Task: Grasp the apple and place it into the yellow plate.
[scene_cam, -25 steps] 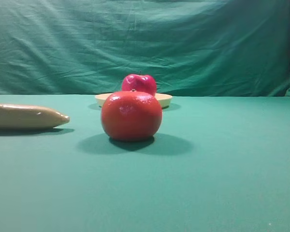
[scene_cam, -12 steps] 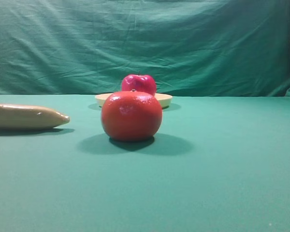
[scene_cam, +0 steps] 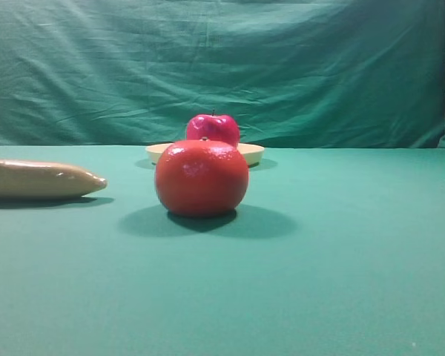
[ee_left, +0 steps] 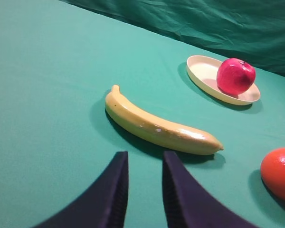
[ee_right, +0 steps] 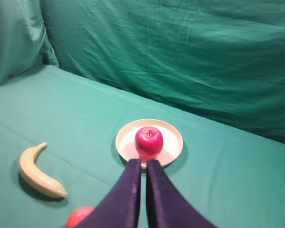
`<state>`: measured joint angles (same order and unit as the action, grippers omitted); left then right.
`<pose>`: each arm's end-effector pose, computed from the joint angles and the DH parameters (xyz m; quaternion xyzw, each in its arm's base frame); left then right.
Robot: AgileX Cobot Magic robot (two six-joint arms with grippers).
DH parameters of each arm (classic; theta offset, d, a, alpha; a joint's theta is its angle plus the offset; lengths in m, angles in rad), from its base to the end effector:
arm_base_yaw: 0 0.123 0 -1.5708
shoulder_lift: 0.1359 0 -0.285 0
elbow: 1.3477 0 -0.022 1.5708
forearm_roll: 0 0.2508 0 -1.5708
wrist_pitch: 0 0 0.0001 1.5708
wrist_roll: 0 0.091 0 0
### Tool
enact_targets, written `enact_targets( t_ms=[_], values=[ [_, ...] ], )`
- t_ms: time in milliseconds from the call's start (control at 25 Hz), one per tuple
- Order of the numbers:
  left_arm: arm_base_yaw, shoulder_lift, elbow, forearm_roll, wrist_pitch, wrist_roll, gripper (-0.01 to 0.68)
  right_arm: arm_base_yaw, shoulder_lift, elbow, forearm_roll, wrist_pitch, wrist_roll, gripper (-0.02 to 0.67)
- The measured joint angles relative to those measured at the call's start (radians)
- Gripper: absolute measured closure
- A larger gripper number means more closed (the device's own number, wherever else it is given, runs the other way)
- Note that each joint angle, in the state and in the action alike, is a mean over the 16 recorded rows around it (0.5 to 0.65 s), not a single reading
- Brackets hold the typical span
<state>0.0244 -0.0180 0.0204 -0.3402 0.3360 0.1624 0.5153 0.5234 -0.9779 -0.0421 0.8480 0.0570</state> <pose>0.0532 -0.0087 0.1787 -0.0382 0.7832 -0.0851 0.6147 0.0580 0.0295 0.4183 -0.1851 0.7850 0.1467 0.5727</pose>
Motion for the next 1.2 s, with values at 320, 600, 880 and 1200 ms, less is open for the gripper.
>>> enact_targets(
  t_ms=[320, 600, 880, 1200],
  values=[
    [0.000, 0.000, 0.000, 0.000, 0.000, 0.000, 0.516, -0.045, -0.113, 0.069, -0.070, 0.034, 0.022, 0.649],
    [0.000, 0.000, 0.000, 0.000, 0.000, 0.000, 0.516, -0.173, -0.209, 0.223, -0.098, -0.066, 0.043, 0.649],
    [0.000, 0.000, 0.000, 0.000, 0.000, 0.000, 0.516, -0.313, -0.332, 0.449, -0.083, -0.222, 0.048, 0.649],
    [0.000, 0.000, 0.000, 0.000, 0.000, 0.000, 0.516, -0.414, -0.465, 0.709, -0.070, -0.380, 0.049, 0.649]
  ],
)
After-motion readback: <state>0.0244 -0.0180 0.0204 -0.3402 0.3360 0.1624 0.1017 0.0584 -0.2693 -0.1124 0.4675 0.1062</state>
